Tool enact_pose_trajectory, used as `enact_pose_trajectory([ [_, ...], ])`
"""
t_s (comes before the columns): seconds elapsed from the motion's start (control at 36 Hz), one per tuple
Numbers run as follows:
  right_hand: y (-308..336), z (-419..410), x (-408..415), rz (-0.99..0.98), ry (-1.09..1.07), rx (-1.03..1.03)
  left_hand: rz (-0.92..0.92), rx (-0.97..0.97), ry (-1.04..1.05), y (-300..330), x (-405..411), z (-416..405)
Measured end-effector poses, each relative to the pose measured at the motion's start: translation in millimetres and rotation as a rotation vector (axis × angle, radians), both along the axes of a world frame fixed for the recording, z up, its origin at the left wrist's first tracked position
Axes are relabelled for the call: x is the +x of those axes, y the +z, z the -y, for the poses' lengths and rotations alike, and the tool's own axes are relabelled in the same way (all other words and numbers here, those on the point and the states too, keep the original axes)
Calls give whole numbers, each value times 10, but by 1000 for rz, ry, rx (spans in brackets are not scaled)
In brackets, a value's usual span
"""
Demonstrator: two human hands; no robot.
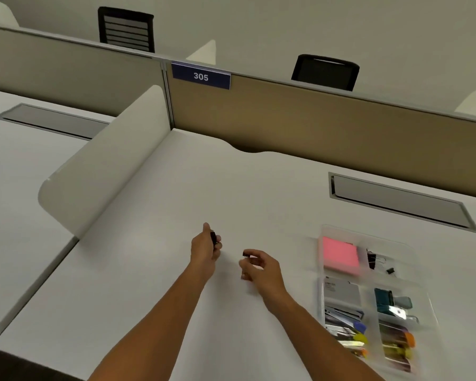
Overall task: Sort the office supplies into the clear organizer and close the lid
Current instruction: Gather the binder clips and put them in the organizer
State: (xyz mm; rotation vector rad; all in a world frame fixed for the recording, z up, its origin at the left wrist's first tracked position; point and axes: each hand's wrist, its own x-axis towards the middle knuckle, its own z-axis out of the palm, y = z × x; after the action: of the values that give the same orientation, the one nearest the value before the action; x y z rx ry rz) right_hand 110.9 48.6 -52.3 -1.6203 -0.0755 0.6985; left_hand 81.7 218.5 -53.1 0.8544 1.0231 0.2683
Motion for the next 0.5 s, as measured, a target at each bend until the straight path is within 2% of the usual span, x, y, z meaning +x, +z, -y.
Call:
enact_pose_trajectory([
  [0.14,176,219,91,-284,-169,332,57,-127,-6,121,-4,312],
  [0.25,354,436,179,-473,-220,572,126,-242,2,272,65,586],
  [0.5,695,783,345,-593,-354,736,234,-300,-94,616,357,1286],
])
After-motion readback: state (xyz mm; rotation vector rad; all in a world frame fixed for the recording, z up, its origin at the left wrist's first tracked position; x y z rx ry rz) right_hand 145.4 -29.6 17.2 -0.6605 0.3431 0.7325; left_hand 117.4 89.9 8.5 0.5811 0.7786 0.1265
